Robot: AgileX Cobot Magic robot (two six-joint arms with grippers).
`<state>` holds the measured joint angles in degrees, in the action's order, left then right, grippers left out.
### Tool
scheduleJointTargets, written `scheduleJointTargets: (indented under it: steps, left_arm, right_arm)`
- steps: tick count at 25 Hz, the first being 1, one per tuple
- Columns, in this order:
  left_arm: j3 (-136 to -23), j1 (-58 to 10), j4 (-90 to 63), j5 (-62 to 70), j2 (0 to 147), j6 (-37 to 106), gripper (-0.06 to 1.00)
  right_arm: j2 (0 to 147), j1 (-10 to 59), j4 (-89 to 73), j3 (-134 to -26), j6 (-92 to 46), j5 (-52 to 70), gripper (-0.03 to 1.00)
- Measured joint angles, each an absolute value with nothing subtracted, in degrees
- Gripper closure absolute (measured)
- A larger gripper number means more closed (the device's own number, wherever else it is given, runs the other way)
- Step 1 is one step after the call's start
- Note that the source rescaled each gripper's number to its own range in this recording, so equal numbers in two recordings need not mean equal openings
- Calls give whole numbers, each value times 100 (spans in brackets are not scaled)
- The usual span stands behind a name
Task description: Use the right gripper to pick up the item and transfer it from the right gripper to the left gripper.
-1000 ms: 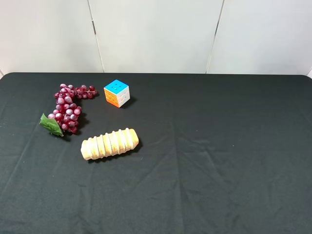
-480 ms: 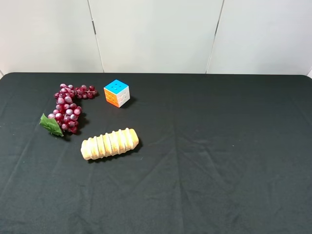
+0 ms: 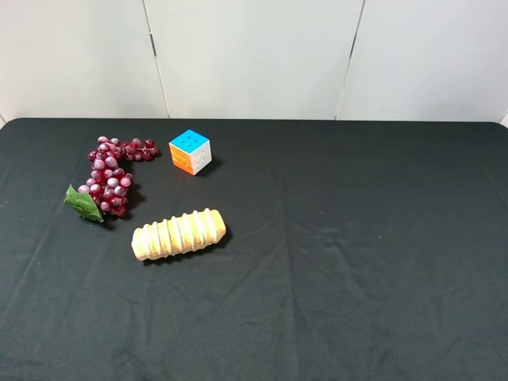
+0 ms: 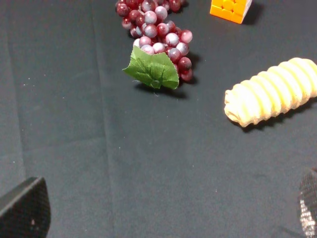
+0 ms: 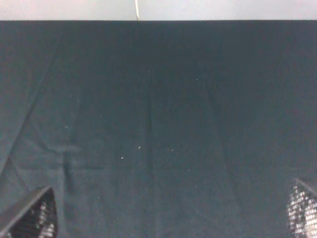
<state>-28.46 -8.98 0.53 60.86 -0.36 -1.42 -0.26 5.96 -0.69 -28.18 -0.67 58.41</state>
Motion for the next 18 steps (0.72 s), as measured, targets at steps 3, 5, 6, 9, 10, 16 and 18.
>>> scheduleJointTargets:
  steps: [3,5,6,9,10,16,18]
  left_arm:
    - [-2846,-898,53,6086,-36,-142,-6]
    - [-2846,-898,53,6086,-36,-154,-6]
    - [-2846,-898,53,6086,-36,-159,-6]
    - [-2846,-870,53,6086,-36,-159,-6]
    - [-2846,-802,53,6086,-36,-159,-6]
    - [-2846,-186,53,6086,-36,-159,-6]
    - [-2846,-157,53,6086,-36,-159,-6]
  right_arm:
    - [-26,596,-69,-2818,-67,5841,-3]
    - [-26,596,-69,-2818,-67,5841,-3]
    - [-26,596,-69,-2818,-67,5841,-3]
    - [-26,596,-69,-2818,-67,5841,-3]
    - [-26,596,-69,-2818,-67,5841,-3]
    - [-26,596,-69,-2818,-67,5841,-3]
    - [-26,596,-69,-2818,-67,5841,-3]
